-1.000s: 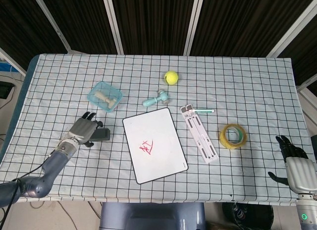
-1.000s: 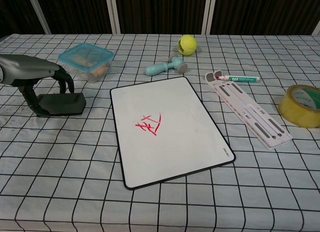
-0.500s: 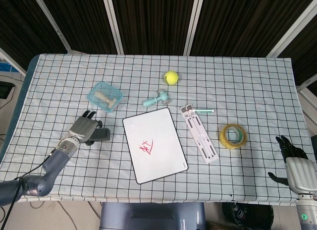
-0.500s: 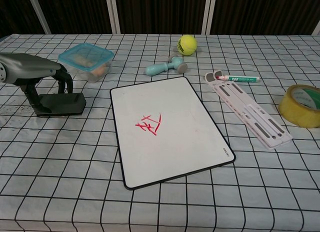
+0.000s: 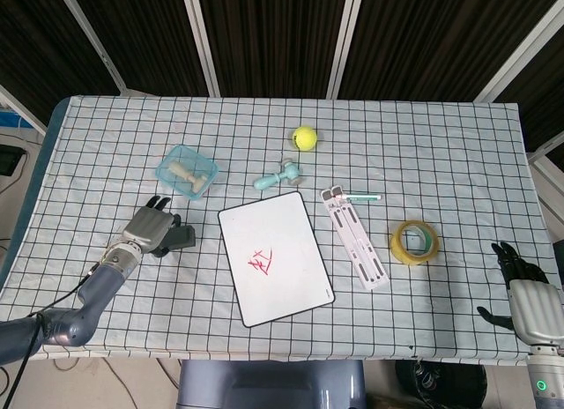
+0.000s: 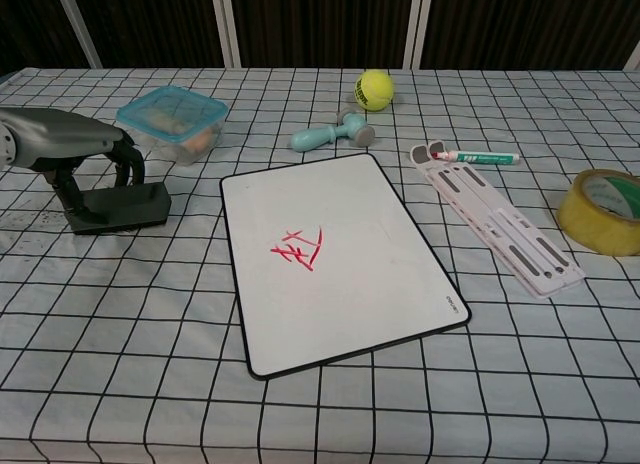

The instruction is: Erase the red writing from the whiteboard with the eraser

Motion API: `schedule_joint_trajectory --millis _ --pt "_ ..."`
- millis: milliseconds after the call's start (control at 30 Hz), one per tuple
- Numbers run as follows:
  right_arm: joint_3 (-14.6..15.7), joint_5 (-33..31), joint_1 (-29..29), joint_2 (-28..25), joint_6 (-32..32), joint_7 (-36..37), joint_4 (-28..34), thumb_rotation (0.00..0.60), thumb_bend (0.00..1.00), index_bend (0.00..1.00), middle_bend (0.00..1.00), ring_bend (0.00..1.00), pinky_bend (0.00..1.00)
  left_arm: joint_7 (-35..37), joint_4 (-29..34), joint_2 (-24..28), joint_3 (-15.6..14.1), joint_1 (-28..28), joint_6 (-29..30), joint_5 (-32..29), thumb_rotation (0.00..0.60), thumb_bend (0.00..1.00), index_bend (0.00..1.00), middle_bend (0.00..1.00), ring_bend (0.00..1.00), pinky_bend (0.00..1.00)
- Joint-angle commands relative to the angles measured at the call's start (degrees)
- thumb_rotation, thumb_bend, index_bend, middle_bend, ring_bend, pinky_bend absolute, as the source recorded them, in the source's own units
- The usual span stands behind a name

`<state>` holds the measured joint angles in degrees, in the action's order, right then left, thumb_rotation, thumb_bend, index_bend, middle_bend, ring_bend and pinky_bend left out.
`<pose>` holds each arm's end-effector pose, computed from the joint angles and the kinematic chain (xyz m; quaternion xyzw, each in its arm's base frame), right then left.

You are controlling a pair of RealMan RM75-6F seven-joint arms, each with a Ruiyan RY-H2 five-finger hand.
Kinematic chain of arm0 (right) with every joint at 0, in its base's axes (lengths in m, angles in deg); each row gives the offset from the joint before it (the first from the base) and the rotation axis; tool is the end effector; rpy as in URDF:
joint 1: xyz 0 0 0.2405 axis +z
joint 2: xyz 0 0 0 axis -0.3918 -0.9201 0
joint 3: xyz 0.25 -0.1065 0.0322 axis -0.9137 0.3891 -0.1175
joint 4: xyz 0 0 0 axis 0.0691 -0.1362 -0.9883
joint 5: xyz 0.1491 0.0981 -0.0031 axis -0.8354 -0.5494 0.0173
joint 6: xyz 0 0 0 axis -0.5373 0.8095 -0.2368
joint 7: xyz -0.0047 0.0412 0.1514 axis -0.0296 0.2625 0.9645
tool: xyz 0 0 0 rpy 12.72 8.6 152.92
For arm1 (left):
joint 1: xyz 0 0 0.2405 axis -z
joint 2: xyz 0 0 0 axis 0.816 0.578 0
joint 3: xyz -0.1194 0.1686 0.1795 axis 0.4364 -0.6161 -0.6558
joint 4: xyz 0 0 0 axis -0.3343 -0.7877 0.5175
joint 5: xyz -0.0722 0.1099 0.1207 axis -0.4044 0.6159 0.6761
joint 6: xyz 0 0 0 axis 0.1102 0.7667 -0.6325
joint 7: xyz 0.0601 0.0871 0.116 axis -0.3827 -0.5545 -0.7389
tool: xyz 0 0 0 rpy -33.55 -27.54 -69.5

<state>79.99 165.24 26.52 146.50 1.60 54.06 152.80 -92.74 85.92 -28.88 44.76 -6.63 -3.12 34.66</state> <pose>-0.3234 -0.1881 0.1979 0.5783 -0.4040 0.3392 0.6223 -0.2186 0.3767 0.0449 -0.7997 -0.3561 -0.1778 0.4494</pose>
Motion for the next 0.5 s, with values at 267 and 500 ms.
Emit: schedule_joint_trajectory --millis 267,500 --pt "-0.1 -0.2 -0.1 0.0 -0.1 0.3 0.1 0.6 0.08 0.06 0.1 0.2 0.22 0.3 8.0 4.0 1.0 0.0 3.7 4.2 0.6 0.33 0.36 0.41 0.0 0.05" --pt "-0.1 -0.1 -0.2 -0.2 -0.3 0.7 0.3 0.6 0.08 0.06 0.1 0.2 0.22 -3.0 17.2 7.5 2.2 0.6 8.7 9.1 0.6 0.33 0.37 0.42 0.0 0.05"
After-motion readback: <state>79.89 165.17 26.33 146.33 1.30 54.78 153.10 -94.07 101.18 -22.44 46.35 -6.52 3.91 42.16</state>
